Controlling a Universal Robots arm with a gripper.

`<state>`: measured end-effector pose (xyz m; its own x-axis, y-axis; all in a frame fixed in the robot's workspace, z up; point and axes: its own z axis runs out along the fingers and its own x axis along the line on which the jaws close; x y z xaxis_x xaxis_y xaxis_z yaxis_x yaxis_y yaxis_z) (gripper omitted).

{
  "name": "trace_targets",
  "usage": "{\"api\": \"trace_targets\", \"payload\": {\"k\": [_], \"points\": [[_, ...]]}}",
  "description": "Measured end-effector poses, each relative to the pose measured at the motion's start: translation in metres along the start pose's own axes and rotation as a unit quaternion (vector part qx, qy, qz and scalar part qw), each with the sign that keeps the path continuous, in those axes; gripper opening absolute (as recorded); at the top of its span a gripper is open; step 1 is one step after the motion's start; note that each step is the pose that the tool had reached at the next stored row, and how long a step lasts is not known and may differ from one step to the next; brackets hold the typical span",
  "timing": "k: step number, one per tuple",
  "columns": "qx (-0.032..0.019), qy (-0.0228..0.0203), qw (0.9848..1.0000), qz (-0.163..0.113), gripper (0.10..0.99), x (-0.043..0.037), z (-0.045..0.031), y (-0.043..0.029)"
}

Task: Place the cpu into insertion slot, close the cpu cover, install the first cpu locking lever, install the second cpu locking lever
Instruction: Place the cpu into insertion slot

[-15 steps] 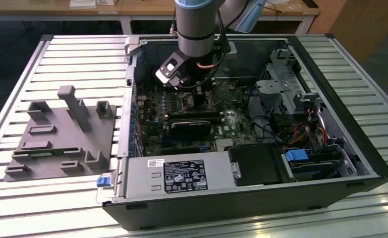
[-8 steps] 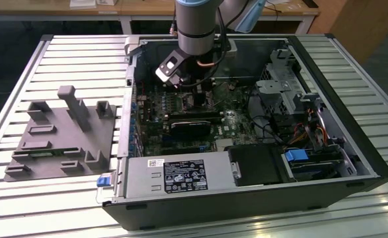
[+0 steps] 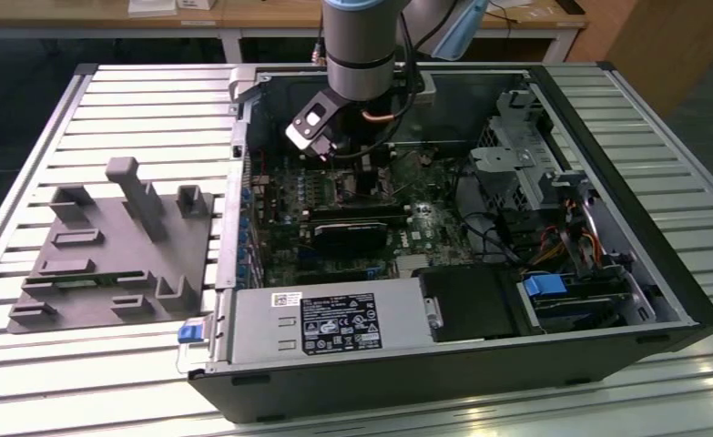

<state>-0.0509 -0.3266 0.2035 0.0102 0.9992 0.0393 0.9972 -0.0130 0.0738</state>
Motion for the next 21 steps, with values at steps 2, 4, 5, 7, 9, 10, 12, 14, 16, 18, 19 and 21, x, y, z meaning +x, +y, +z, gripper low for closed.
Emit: {"api": "trace_targets", "payload": {"k": [2,4,5,7,9,10,12,14,16,18,19,21], "points": [[0.0,0.0,1.0,0.0,0.533,0.0,-0.0002,0.0],[0.0,0.0,1.0,0.0,0.412,0.0,-0.0004,0.0],[0.0,0.0,1.0,0.0,0.412,0.0,-0.0005,0.0],[0.0,0.0,1.0,0.0,0.294,0.0,-0.0006,0.0],[0.0,0.0,1.0,0.0,0.235,0.0,-0.0008,0.0001],[0.0,0.0,1.0,0.0,0.176,0.0,-0.0009,0.0001],[0.0,0.0,1.0,0.0,0.122,0.0,-0.0011,0.0001],[0.0,0.0,1.0,0.0,0.106,0.0001,-0.0012,0.0001],[0.0,0.0,1.0,0.0,0.106,0.0001,-0.0014,0.0001],[0.0001,-0.0001,1.0,0.0,0.106,0.0,-0.0014,0.0001],[0.0,0.0,1.0,0.001,0.106,0.0001,-0.001,0.0002],[0.0,-0.0002,1.0,0.002,0.106,0.0,0.0003,0.0003]]}}
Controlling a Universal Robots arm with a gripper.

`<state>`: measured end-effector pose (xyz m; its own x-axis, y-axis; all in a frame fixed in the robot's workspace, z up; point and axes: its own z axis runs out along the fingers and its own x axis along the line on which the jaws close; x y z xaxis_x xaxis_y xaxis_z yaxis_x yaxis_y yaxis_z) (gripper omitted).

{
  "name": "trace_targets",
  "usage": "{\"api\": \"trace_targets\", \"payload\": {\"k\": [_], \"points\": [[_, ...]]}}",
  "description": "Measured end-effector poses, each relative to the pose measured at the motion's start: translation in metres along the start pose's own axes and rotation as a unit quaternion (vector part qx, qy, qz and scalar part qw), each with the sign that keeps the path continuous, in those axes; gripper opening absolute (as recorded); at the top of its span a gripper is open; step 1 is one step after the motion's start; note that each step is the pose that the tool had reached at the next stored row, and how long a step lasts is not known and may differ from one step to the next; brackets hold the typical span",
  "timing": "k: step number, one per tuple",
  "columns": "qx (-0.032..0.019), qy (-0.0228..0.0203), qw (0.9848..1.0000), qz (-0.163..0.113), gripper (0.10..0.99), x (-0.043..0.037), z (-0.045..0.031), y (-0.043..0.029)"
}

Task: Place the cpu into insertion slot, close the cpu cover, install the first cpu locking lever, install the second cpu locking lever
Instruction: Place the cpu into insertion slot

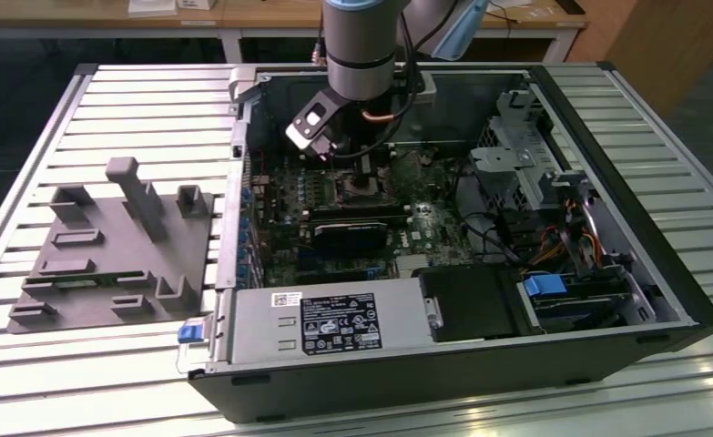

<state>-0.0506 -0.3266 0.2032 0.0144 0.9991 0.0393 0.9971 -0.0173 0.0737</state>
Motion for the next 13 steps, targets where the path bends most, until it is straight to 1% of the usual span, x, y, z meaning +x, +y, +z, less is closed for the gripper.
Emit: {"api": "trace_targets", "payload": {"k": [3,13], "points": [[-0.0001,0.0001,1.0,0.001,0.106,-0.0001,0.0018,0.0002],[-0.0001,-0.0001,1.0,0.003,0.106,0.0,0.0028,0.0022]]}}
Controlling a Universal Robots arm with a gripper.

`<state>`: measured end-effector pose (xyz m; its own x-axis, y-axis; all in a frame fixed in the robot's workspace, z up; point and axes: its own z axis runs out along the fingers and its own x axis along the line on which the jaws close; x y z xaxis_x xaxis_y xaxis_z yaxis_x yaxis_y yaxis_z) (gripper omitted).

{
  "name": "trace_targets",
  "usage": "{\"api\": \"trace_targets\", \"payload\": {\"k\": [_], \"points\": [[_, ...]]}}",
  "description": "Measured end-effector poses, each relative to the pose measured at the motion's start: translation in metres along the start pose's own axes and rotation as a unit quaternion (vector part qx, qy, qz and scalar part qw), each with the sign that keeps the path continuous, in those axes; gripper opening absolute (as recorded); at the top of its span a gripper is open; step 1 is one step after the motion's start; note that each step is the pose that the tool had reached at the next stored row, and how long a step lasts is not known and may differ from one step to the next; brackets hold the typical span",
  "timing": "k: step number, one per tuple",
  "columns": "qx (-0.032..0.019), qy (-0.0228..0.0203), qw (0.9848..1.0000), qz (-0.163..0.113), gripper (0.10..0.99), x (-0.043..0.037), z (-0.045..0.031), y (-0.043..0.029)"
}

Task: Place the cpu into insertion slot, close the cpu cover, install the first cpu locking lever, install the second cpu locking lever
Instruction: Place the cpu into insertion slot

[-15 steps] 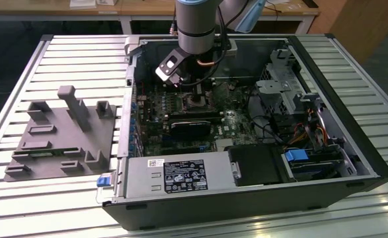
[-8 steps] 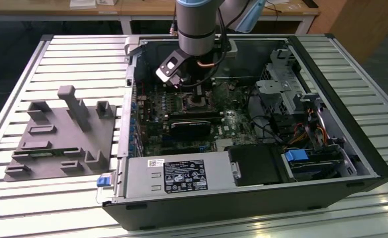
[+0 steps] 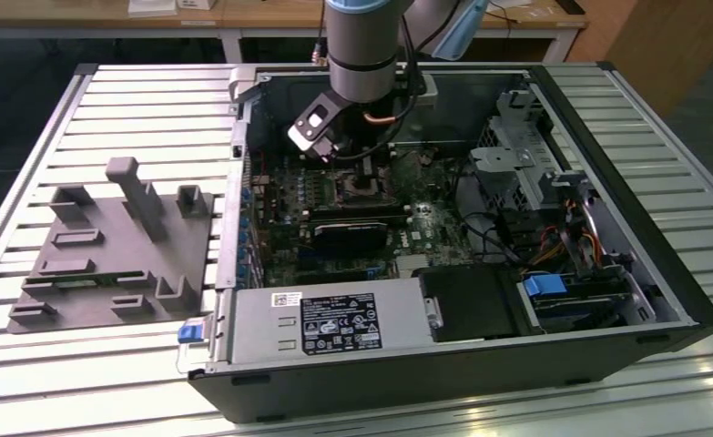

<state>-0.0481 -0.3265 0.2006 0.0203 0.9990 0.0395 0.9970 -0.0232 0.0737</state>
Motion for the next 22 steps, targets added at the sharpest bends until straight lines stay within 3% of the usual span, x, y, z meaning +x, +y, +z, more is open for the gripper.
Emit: {"api": "trace_targets", "payload": {"k": [15,22], "points": [[-0.0001,0.0,1.0,0.0,0.106,0.0,0.0011,0.0012],[-0.0001,0.0001,1.0,0.0,0.106,0.0003,-0.0054,0.0017]]}}
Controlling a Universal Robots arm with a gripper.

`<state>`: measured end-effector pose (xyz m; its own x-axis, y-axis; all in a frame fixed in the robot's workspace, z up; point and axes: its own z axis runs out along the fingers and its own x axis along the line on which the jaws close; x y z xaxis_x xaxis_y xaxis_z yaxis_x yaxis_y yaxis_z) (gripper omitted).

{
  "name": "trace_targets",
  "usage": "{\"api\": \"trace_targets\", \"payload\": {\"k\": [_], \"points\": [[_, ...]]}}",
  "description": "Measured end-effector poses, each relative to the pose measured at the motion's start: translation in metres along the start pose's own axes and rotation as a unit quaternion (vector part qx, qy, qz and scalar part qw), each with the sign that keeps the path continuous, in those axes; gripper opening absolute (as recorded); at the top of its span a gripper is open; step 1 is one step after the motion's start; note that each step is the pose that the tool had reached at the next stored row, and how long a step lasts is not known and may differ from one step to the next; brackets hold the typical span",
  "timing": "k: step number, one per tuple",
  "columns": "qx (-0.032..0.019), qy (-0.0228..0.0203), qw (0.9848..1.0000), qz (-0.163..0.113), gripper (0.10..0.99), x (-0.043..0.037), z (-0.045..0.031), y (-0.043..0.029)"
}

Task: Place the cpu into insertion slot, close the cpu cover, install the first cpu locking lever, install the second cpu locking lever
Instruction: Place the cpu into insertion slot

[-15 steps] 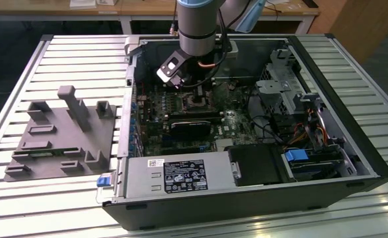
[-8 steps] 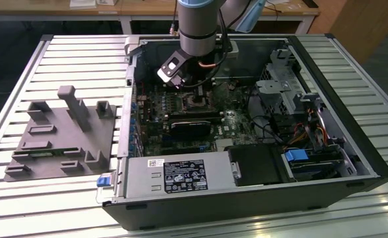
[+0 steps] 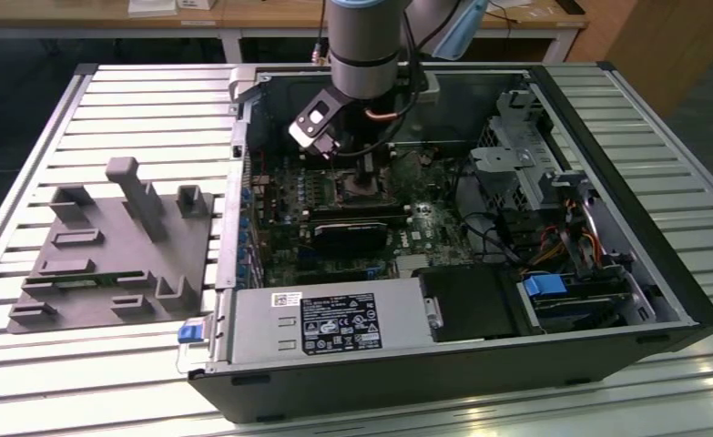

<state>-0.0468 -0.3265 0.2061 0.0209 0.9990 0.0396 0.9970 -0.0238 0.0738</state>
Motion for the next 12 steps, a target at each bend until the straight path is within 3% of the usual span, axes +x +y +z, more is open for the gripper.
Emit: {"api": "trace_targets", "payload": {"k": [12], "points": [[-0.0004,0.0,1.0,0.0,0.106,0.0008,-0.0215,0.0016]]}}
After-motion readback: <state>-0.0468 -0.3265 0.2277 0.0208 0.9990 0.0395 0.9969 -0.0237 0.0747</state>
